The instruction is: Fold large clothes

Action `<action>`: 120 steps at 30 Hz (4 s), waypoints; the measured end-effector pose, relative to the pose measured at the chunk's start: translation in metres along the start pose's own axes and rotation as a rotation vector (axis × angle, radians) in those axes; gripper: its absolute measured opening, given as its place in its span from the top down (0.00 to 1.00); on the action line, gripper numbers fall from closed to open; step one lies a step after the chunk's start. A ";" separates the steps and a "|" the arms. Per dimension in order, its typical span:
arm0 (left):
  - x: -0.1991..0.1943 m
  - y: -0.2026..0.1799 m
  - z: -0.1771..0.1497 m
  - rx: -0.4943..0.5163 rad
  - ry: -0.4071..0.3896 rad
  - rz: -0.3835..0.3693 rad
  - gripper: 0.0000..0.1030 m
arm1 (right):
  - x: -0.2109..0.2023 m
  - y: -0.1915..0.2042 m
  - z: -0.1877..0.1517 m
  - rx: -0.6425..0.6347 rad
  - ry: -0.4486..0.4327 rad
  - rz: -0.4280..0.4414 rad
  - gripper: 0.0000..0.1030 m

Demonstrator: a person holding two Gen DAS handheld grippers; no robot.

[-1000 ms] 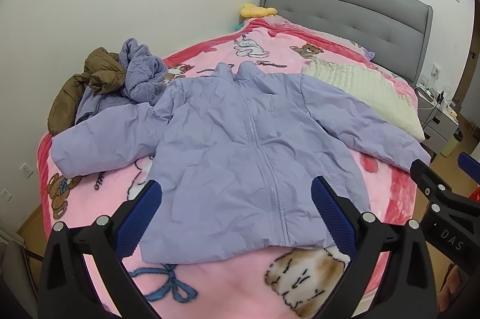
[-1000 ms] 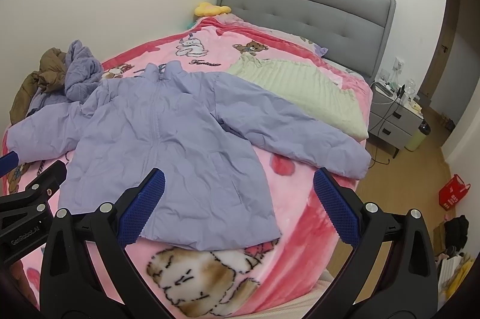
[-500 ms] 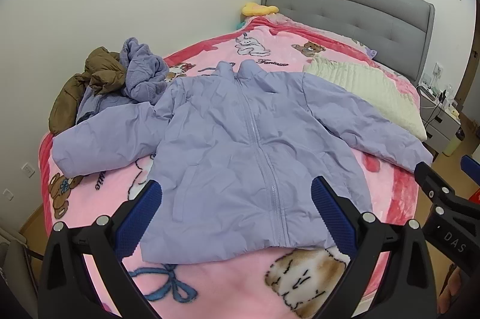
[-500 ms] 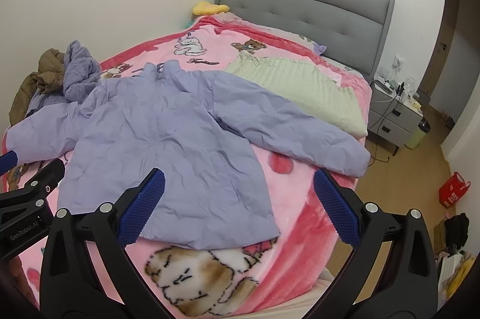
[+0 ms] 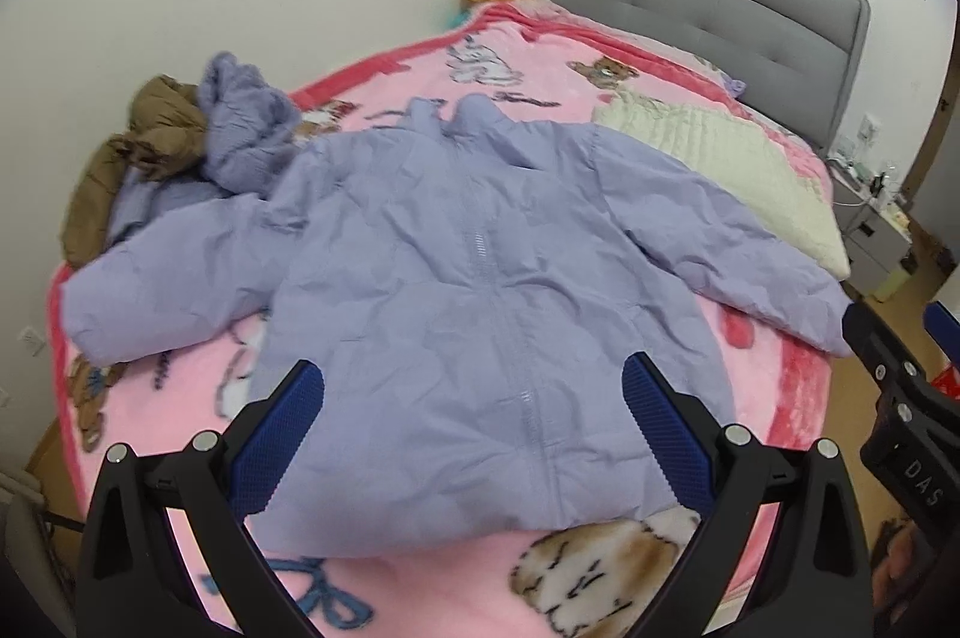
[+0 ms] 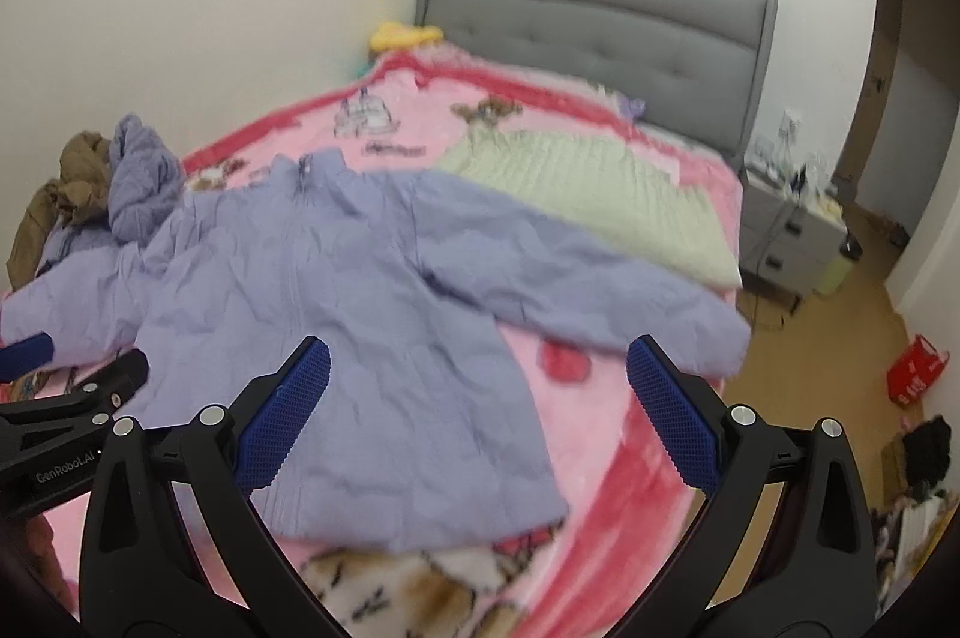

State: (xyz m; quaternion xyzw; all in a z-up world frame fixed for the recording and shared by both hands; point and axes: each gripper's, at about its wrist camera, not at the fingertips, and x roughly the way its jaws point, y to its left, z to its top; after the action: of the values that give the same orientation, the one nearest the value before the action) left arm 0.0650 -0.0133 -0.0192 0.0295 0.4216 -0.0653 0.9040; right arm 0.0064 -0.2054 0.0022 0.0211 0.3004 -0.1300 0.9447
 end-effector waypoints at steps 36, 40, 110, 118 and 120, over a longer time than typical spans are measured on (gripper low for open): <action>0.193 -0.160 0.001 0.266 0.095 -0.196 0.05 | 0.278 -0.355 -0.119 0.576 0.244 0.036 0.58; 0.196 -0.163 -0.001 0.266 0.106 -0.193 0.05 | 0.284 -0.363 -0.130 0.662 0.219 0.132 0.67; 0.234 0.200 0.023 -0.248 0.095 -0.310 0.05 | 0.190 0.089 -0.071 -0.947 -0.057 0.362 0.14; 0.221 0.222 0.028 -0.284 -0.001 -0.260 0.05 | 0.207 0.089 -0.118 -1.222 -0.258 0.106 0.28; 0.225 0.219 0.035 -0.237 0.005 -0.266 0.05 | 0.214 0.090 -0.115 -1.213 -0.264 0.057 0.28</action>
State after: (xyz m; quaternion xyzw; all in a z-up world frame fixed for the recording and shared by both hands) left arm 0.2658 0.1786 -0.1697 -0.1329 0.4286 -0.1341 0.8835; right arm 0.1334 -0.1548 -0.2176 -0.5278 0.2009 0.0874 0.8206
